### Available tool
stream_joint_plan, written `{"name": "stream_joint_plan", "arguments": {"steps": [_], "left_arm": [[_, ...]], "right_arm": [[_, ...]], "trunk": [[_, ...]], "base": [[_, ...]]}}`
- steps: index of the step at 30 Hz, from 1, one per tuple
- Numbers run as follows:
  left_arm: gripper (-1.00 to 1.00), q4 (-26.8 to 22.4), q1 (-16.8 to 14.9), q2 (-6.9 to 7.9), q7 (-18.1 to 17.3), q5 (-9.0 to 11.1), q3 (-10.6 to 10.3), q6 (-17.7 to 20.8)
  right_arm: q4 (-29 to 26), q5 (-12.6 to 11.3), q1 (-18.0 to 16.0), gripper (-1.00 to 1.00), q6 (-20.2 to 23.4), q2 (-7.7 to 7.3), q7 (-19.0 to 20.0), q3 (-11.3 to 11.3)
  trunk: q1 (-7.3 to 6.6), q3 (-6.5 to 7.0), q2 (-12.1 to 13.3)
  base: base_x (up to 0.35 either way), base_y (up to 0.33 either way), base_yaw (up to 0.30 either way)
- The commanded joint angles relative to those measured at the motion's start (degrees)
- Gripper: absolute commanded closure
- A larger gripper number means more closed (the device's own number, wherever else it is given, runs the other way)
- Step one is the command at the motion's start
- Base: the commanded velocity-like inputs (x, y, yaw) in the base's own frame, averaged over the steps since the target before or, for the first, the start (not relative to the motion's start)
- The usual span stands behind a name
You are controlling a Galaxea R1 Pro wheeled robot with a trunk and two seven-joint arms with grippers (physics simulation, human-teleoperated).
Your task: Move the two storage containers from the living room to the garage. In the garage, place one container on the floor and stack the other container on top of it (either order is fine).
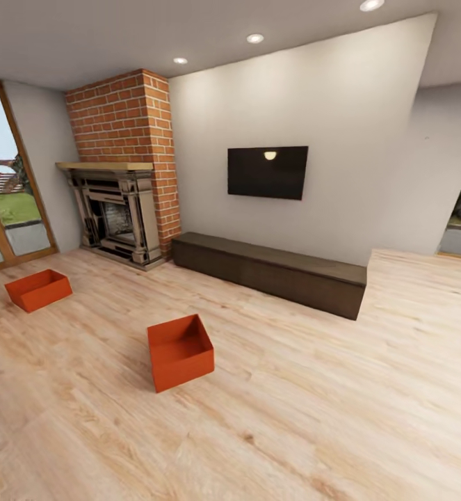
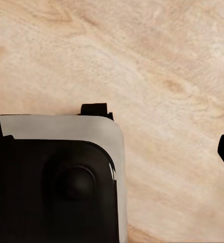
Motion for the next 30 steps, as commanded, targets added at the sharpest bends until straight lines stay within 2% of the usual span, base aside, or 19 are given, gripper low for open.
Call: {"name": "stream_joint_plan", "arguments": {"steps": [1,30], "left_arm": [[-1.0,-0.09,-0.02,0.0,0.04,0.44,-0.03,0.15],[-1.0,-0.06,-0.04,0.02,0.04,0.52,-0.03,0.15]], "right_arm": [[0.17,-0.6,-0.06,-1.0,-0.31,0.0,0.31,0.4],[0.17,-0.59,-0.06,-1.0,-0.31,0.0,0.31,0.31]], "trunk": [[0.03,-0.06,-0.03],[0.03,-0.06,-0.03]], "base": [[0.281,-0.165,0.272],[0.281,-0.165,0.272]]}}
